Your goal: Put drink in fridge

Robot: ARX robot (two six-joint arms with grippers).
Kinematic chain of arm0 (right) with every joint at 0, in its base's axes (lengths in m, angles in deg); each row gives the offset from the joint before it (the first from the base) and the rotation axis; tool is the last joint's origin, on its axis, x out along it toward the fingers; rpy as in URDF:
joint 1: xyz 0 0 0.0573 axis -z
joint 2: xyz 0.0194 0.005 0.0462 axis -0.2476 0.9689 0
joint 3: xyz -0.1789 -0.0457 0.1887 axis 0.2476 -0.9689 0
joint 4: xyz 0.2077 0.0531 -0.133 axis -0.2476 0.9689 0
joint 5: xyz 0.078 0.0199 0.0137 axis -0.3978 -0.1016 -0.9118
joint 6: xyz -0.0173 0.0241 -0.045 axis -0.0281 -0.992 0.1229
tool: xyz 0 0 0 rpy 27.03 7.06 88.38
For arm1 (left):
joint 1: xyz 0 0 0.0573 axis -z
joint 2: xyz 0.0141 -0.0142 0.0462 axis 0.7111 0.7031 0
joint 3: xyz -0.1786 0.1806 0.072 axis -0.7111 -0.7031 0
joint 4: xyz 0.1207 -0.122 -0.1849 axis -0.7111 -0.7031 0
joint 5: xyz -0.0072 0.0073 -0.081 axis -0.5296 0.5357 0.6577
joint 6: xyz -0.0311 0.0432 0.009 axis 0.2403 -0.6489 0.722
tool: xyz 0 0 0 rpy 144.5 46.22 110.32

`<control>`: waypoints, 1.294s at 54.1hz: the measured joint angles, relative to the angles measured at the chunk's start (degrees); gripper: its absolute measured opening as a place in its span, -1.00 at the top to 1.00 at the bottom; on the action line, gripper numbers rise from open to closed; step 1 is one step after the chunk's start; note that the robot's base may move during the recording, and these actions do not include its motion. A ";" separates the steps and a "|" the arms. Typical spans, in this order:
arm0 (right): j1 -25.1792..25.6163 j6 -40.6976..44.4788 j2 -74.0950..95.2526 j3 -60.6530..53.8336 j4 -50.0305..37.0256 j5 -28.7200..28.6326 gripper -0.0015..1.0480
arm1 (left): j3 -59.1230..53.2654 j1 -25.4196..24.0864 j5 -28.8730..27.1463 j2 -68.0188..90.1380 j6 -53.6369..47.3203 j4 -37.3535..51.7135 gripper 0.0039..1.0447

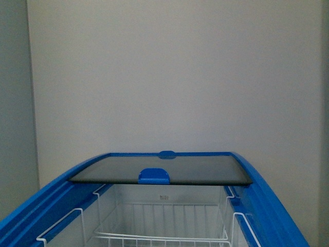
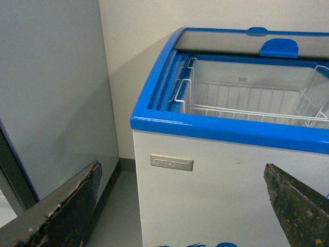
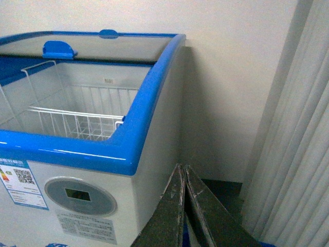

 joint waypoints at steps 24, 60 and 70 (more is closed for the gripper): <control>0.00 -0.02 -11.37 0.02 13.51 0.00 0.95 | 0.00 0.00 0.00 0.00 0.00 0.00 -0.85; 0.00 0.00 -14.40 0.02 14.71 0.00 -0.24 | 0.00 0.00 0.00 -0.02 0.00 0.00 -0.85; 0.00 -0.07 -14.40 0.02 14.71 0.00 -0.88 | 0.00 0.00 0.00 -0.02 0.00 0.00 -0.85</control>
